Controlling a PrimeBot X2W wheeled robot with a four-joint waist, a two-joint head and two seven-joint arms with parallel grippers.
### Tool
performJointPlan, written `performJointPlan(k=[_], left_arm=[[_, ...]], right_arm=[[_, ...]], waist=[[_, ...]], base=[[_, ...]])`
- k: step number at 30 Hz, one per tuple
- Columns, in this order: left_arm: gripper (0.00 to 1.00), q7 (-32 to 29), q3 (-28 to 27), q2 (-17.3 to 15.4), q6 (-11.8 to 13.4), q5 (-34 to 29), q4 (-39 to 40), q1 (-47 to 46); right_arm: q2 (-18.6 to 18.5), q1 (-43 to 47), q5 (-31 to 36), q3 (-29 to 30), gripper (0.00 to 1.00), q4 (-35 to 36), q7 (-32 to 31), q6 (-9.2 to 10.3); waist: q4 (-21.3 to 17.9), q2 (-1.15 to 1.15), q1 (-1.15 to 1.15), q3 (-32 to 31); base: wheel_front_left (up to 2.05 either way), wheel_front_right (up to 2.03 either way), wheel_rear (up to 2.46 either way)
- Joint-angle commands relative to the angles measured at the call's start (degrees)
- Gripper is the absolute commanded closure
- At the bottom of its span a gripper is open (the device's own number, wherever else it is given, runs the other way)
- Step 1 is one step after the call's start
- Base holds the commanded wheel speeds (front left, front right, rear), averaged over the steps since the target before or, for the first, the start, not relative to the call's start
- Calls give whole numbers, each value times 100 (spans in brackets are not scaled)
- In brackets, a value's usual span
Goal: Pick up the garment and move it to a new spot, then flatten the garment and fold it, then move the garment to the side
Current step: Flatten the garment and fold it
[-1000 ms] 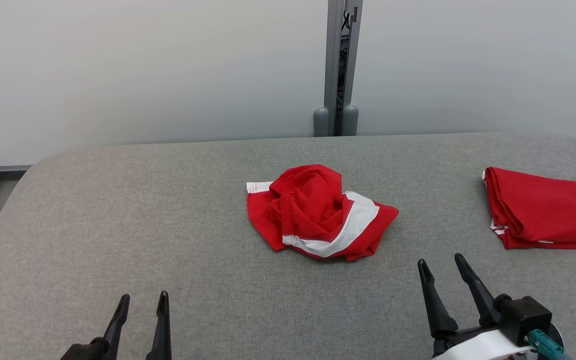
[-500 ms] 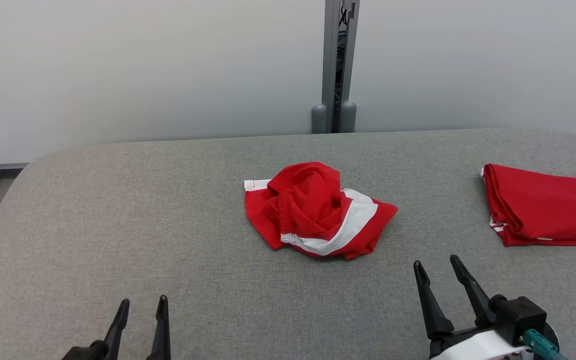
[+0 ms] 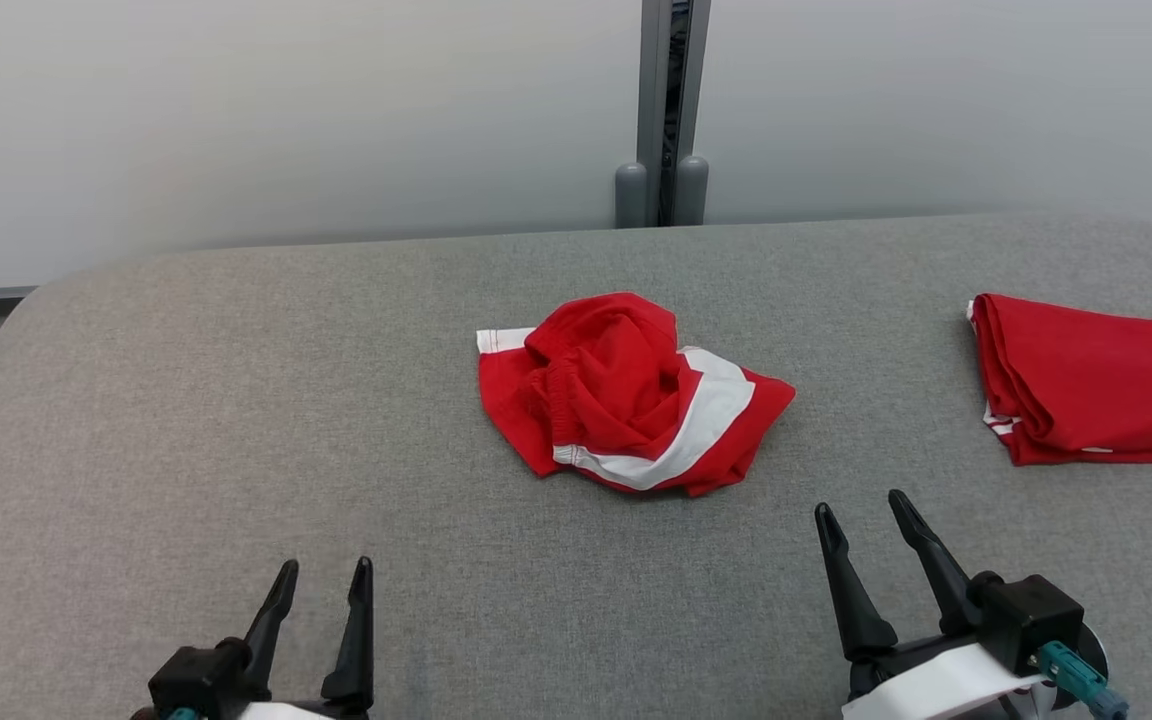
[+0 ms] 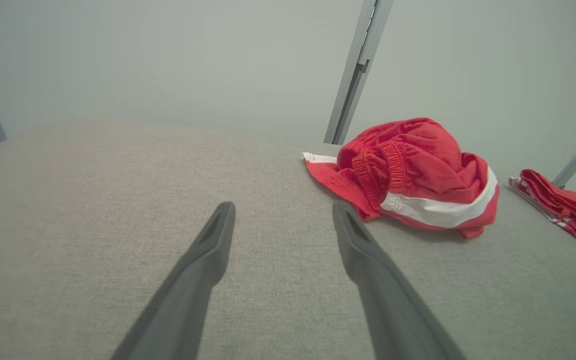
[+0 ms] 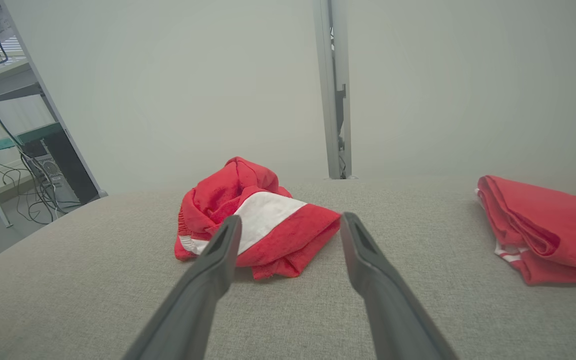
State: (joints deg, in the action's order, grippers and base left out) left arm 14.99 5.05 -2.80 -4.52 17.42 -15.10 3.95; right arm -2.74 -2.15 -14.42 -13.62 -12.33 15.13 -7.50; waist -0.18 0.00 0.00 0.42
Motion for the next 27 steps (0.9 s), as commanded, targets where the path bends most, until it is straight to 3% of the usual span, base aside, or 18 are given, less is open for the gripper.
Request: performJointPlan(k=[1,14,19,27], left_arm=[[0,18,32,-21,-61,5,-24,-141],[0,19,844,-49,-296,-238,-817,-1645],[0,18,1902,-304,-297,278,-1436,-2494],[0,18,2655,-537,-300,833,-2196,-3220]], right_arm=[[-35,-93,17,-10,0,6,8,0],[-36,-540,69,-88,0,192,8,0],[-33,-721,57,-117,0,259,8,0],[-35,-848,26,-161,0,298,8,0]], waist=[[-29,0,0,65],[-294,0,0,937],[-457,0,0,1304],[-715,0,0,1495]], base=[[0,0,0],[0,0,0],[0,0,0],[0,0,0]])
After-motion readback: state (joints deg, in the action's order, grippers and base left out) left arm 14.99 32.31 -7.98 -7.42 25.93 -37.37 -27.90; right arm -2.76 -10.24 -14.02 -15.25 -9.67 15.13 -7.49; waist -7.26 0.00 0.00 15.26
